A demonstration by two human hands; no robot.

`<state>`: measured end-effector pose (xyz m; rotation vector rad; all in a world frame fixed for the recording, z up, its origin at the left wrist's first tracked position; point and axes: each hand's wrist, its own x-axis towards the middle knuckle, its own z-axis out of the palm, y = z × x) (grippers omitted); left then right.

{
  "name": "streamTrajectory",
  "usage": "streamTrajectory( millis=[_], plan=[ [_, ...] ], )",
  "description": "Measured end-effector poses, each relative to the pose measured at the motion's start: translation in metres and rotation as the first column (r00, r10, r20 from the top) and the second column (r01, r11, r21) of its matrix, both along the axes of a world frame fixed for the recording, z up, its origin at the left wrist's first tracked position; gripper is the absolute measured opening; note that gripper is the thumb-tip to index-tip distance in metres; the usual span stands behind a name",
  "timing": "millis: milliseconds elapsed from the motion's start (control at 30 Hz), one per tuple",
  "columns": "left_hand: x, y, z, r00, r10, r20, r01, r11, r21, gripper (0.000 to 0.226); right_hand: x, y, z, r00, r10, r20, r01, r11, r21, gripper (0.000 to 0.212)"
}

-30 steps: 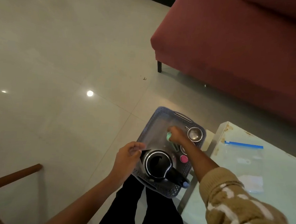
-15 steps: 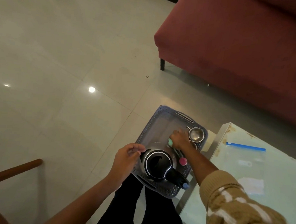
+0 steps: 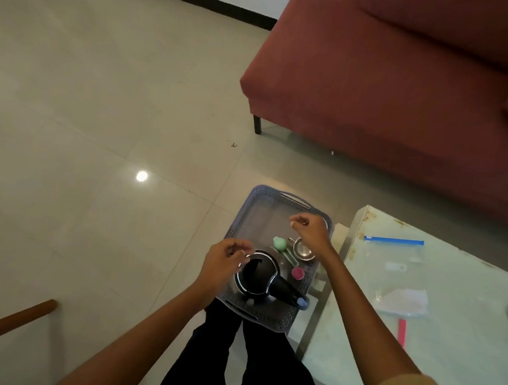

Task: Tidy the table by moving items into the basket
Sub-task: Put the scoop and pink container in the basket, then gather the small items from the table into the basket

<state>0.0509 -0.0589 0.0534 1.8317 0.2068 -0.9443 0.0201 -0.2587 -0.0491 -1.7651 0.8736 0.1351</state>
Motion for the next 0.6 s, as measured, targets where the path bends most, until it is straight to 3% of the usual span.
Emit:
streamTrajectory(
  millis=[133,300,467,600],
  plan=[
    [-0.011,-0.008,0.008,0.997,-0.073,-0.003,0.073,0.997,-0.012,0.021,-0.028,0.015,0.035,0.979,-0.186,0.078,0.177,0.978,0.113,0.016],
    [-0.03,-0.011,0.019,0.988,-0.152,0.017,0.153,0.988,-0.017,0.016,-0.061,0.052,0.078,0.943,-0.314,0.112,0.26,0.903,0.343,0.015],
    [-0.053,0.001,0.03,0.968,-0.251,0.009,0.251,0.964,-0.084,0.024,-0.092,0.084,0.108,0.944,-0.301,0.137,0.235,0.901,0.364,0.013],
    [-0.074,0.019,0.031,0.949,-0.313,0.023,0.314,0.945,-0.094,0.014,-0.124,0.104,0.129,0.953,-0.282,0.115,0.241,0.929,0.282,0.011]
  ],
)
